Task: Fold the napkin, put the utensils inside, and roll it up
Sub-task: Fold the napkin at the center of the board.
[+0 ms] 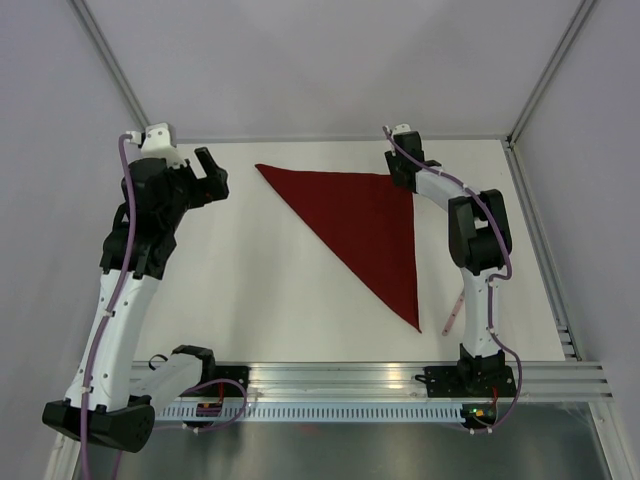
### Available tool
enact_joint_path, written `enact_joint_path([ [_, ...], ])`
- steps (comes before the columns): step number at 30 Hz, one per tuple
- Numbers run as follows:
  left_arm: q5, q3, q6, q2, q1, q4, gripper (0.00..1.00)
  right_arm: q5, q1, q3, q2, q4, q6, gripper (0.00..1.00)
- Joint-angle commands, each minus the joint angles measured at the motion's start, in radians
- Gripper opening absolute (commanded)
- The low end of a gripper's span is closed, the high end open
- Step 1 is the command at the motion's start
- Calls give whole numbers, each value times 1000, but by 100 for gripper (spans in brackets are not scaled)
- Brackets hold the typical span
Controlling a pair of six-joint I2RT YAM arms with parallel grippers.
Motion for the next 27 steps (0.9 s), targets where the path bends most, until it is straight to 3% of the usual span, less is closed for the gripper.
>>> enact_joint_path([
  [1, 22, -16, -29, -7, 7, 25, 100, 44, -23, 59, 12, 2, -10, 60],
  [4, 27, -38, -35, -21, 5, 28, 100, 40, -37, 84, 7, -22, -9, 71],
  [12, 116, -153, -123, -73, 5, 95, 100, -3, -78, 7, -126, -125, 14, 71],
  [16, 177, -214, -150, -55, 5, 148, 100, -103, -141, -21, -212, -264, 77, 67],
  [27, 288, -338, -229, -73, -3, 296, 100, -264, -356, -451, -588, -403, 60, 65],
])
